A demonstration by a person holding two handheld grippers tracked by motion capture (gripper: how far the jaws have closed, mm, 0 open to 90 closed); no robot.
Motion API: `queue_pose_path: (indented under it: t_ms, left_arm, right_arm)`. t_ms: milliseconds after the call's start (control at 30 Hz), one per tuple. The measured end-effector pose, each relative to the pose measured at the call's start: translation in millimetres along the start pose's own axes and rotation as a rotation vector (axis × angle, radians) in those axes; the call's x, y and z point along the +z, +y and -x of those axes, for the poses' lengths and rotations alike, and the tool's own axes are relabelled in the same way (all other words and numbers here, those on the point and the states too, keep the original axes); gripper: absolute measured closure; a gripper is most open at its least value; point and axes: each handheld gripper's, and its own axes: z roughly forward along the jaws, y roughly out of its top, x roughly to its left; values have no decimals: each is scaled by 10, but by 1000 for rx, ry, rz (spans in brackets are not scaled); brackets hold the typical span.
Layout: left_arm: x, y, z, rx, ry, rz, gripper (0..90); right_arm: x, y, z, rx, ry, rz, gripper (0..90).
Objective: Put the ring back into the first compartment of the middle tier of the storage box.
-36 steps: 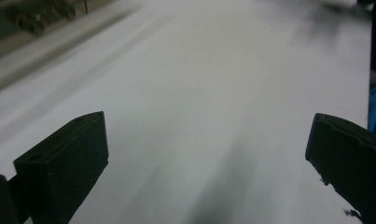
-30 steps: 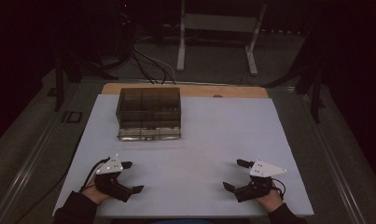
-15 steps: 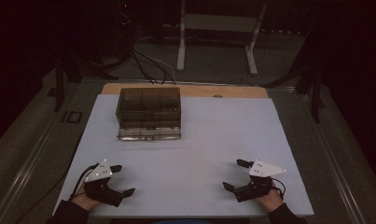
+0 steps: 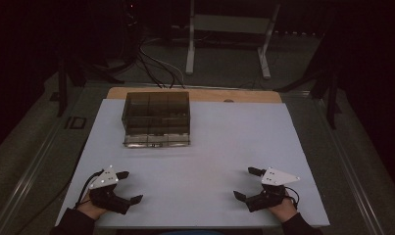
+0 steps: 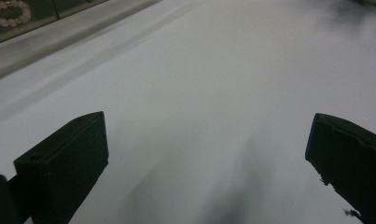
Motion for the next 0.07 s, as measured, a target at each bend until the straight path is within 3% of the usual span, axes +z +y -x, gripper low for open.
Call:
queue_pose_path:
  t_ms: [67]
  left_arm:
    - [1,1,-3,-1,-2,2,10]
  right_arm:
    - [2,-1,1,0,0,0,0]
